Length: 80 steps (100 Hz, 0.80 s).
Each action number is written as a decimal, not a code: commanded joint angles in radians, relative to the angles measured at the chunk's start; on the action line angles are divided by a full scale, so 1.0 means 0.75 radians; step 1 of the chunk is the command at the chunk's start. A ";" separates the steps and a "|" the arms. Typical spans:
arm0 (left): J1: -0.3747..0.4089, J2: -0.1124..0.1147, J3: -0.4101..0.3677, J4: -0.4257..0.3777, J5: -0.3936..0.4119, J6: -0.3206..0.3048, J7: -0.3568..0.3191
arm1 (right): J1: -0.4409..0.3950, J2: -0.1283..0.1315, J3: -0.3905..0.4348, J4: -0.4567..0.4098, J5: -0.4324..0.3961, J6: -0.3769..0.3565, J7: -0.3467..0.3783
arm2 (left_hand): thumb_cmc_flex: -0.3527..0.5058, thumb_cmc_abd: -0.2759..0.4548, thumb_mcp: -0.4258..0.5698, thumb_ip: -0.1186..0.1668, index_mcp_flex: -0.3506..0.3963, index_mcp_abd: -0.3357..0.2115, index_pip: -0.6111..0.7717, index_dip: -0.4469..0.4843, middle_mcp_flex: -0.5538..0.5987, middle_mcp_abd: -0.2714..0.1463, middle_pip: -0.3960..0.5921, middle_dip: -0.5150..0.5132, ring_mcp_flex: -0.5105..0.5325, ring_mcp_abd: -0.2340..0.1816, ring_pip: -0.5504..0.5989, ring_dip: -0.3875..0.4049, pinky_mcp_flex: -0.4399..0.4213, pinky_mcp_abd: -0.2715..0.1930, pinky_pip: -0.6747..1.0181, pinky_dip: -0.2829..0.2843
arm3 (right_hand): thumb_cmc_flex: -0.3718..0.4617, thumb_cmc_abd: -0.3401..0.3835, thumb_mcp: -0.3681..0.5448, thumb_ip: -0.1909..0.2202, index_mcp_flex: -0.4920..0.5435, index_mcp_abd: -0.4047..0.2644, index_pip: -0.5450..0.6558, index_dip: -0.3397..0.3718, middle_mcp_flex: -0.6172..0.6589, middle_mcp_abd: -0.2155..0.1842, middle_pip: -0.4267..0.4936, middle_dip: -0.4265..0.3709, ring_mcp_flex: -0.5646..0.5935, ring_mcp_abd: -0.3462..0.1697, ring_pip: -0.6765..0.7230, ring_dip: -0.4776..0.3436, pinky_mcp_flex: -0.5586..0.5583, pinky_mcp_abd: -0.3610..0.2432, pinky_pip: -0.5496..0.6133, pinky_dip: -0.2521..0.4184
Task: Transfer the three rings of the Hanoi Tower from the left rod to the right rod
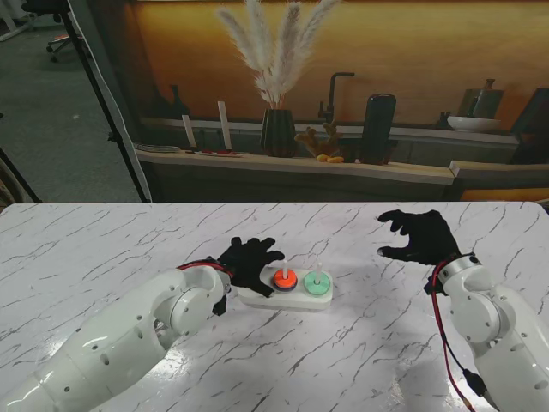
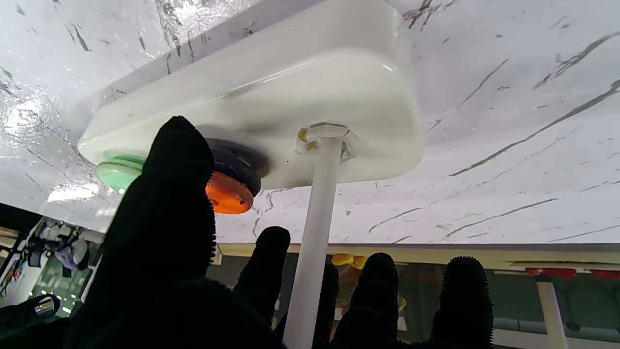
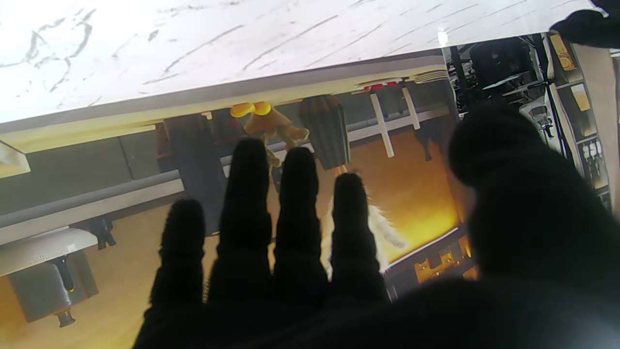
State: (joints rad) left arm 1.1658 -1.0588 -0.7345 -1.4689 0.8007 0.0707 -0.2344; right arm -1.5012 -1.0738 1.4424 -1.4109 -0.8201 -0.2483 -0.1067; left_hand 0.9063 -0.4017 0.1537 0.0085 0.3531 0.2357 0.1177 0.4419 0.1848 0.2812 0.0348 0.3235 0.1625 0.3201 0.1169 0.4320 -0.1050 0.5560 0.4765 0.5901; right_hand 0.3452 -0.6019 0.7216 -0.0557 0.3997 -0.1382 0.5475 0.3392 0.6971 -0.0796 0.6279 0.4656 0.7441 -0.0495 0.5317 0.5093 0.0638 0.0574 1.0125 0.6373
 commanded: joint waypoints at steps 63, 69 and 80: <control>-0.141 -0.007 0.181 0.001 0.037 0.021 -0.054 | -0.030 -0.010 0.010 -0.006 0.013 0.014 0.005 | -0.005 0.024 -0.088 -0.007 0.023 0.039 0.011 0.048 -0.010 -0.014 -0.004 -0.006 -0.024 -0.020 -0.020 -0.013 -0.009 -0.012 -0.064 0.028 | -0.018 -0.012 -0.001 0.020 0.009 -0.033 0.007 0.007 0.025 -0.024 0.016 0.010 0.012 -0.012 0.017 0.015 -0.012 0.435 0.023 -0.001; -0.156 -0.009 0.203 0.012 0.038 0.028 -0.049 | -0.031 -0.010 0.011 -0.005 0.014 0.013 0.005 | -0.002 0.026 -0.089 -0.006 0.025 0.037 0.014 0.052 -0.009 -0.014 -0.004 -0.006 -0.023 -0.020 -0.019 -0.013 -0.012 -0.013 -0.065 0.028 | -0.019 -0.012 -0.002 0.020 0.009 -0.034 0.008 0.007 0.026 -0.024 0.017 0.011 0.012 -0.011 0.017 0.015 -0.012 0.435 0.023 -0.001; -0.178 -0.012 0.236 0.029 0.049 0.036 -0.043 | -0.032 -0.011 0.012 -0.005 0.015 0.013 0.004 | 0.010 0.022 -0.089 -0.004 0.056 0.032 0.029 0.062 -0.001 -0.015 -0.003 -0.004 -0.017 -0.022 -0.016 -0.011 -0.009 -0.012 -0.063 0.030 | -0.019 -0.013 -0.001 0.020 0.009 -0.033 0.008 0.007 0.025 -0.025 0.016 0.010 0.012 -0.012 0.017 0.015 -0.012 0.435 0.023 -0.001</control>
State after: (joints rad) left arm 1.0384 -1.0553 -0.5634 -1.4585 0.8318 0.1139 -0.2581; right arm -1.5169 -1.0745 1.4530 -1.4121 -0.8112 -0.2385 -0.1020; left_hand 0.8949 -0.4006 0.1099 0.0085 0.3757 0.2482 0.1323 0.4781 0.1852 0.2799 0.0348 0.3235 0.1625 0.3199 0.1165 0.4319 -0.1052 0.5433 0.4712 0.5936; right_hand 0.3452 -0.6019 0.7216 -0.0556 0.3998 -0.1383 0.5475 0.3392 0.6971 -0.0796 0.6279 0.4656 0.7441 -0.0495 0.5317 0.5093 0.0638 0.0574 1.0125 0.6372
